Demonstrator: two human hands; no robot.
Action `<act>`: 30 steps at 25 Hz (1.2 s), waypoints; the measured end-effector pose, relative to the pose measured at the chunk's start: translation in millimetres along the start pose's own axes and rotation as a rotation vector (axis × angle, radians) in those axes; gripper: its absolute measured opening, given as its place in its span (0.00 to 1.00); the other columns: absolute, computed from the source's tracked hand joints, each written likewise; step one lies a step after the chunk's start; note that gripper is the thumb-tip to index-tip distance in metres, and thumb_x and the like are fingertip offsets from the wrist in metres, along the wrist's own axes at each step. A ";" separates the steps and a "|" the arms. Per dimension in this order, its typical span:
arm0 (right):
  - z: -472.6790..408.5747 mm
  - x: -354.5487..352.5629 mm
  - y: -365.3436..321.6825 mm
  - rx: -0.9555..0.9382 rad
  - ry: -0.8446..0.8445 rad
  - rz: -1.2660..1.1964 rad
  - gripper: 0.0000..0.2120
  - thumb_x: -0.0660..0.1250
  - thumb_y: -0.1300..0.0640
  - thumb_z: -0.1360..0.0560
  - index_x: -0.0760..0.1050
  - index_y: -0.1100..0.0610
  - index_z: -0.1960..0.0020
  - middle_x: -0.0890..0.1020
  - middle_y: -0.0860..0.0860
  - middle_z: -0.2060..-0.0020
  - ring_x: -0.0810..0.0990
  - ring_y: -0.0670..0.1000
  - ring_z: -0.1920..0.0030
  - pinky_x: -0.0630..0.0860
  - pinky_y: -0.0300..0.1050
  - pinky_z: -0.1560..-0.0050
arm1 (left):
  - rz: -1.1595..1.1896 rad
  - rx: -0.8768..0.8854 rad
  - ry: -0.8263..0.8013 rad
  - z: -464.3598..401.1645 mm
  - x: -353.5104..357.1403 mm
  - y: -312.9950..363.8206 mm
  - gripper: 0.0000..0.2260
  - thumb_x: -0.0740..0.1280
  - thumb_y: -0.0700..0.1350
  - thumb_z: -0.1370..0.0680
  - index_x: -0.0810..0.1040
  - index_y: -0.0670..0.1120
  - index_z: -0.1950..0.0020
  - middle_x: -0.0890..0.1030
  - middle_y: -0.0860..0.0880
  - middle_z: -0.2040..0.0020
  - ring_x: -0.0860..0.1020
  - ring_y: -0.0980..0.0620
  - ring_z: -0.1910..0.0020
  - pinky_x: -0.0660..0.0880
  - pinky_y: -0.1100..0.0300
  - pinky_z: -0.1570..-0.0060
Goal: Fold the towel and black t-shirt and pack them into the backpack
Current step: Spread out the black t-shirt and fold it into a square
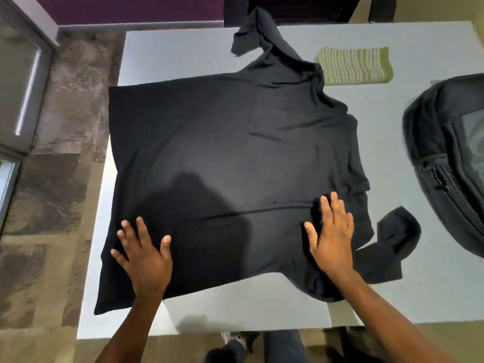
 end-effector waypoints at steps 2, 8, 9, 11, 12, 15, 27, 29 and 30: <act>27.8 7.5 14.6 0.062 -0.037 0.023 0.34 0.53 0.40 0.20 0.52 0.53 0.19 0.50 0.55 0.19 0.52 0.63 0.21 0.52 0.67 0.24 | -0.025 0.025 -0.040 21.8 2.1 -15.0 0.34 0.57 0.59 0.19 0.54 0.43 0.19 0.53 0.37 0.19 0.54 0.36 0.21 0.50 0.29 0.28; 70.0 12.6 30.7 0.216 -0.133 0.118 0.39 0.53 0.33 0.21 0.47 0.52 0.18 0.45 0.56 0.19 0.48 0.69 0.22 0.49 0.75 0.28 | -0.031 0.085 -0.061 29.4 -0.1 -27.6 0.36 0.52 0.63 0.21 0.56 0.42 0.20 0.56 0.36 0.20 0.55 0.36 0.21 0.52 0.29 0.29; 81.1 11.9 33.9 0.246 -0.145 0.138 0.41 0.52 0.31 0.22 0.46 0.52 0.18 0.44 0.56 0.19 0.46 0.69 0.22 0.48 0.76 0.28 | -0.029 0.090 -0.059 30.0 0.0 -29.3 0.36 0.52 0.64 0.21 0.56 0.42 0.20 0.57 0.36 0.20 0.56 0.36 0.21 0.51 0.29 0.29; 103.7 11.1 41.6 0.295 -0.179 0.161 0.43 0.50 0.29 0.23 0.43 0.51 0.18 0.43 0.56 0.19 0.43 0.68 0.21 0.46 0.76 0.28 | -0.030 0.110 -0.050 36.0 1.2 -33.1 0.36 0.52 0.64 0.21 0.57 0.42 0.20 0.57 0.37 0.20 0.56 0.36 0.21 0.51 0.29 0.29; 113.1 11.8 45.3 0.318 -0.202 0.169 0.43 0.49 0.28 0.24 0.42 0.51 0.18 0.42 0.56 0.19 0.42 0.68 0.21 0.44 0.75 0.27 | -0.032 0.119 -0.042 39.5 0.9 -35.2 0.36 0.52 0.64 0.21 0.56 0.42 0.20 0.57 0.37 0.20 0.56 0.36 0.21 0.51 0.29 0.29; 131.7 10.4 50.1 0.362 -0.254 0.191 0.44 0.47 0.26 0.24 0.42 0.51 0.18 0.42 0.55 0.19 0.40 0.65 0.21 0.44 0.74 0.27 | -0.033 0.140 -0.041 52.8 2.2 -44.9 0.36 0.52 0.65 0.21 0.56 0.43 0.19 0.57 0.39 0.20 0.55 0.37 0.21 0.51 0.28 0.29; 190.4 -35.6 71.1 0.270 -0.086 0.253 0.34 0.62 0.39 0.21 0.60 0.56 0.23 0.61 0.57 0.23 0.74 0.65 0.37 0.76 0.62 0.46 | 0.002 0.228 -0.121 80.1 -0.9 -44.6 0.35 0.52 0.65 0.21 0.52 0.49 0.18 0.52 0.43 0.18 0.48 0.40 0.19 0.44 0.32 0.27; 197.5 -39.5 68.0 0.314 -0.107 0.197 0.32 0.61 0.39 0.21 0.59 0.54 0.24 0.64 0.56 0.26 0.79 0.65 0.44 0.79 0.58 0.55 | 0.004 0.224 -0.147 78.9 -1.2 -44.0 0.34 0.53 0.65 0.20 0.51 0.49 0.18 0.51 0.43 0.18 0.47 0.40 0.19 0.44 0.31 0.27; 199.8 -41.3 65.8 0.334 -0.112 0.185 0.31 0.60 0.39 0.21 0.59 0.54 0.25 0.65 0.56 0.28 0.81 0.65 0.47 0.78 0.56 0.59 | 0.001 0.225 -0.157 78.1 -1.4 -43.9 0.34 0.53 0.65 0.19 0.51 0.49 0.18 0.51 0.43 0.18 0.47 0.40 0.19 0.44 0.31 0.27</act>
Point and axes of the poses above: each hand's wrist, its own z-axis away from the middle knuckle, its own x-axis out of the palm, y = z × x, the point moved 6 cm from there along -z, towards the middle knuckle
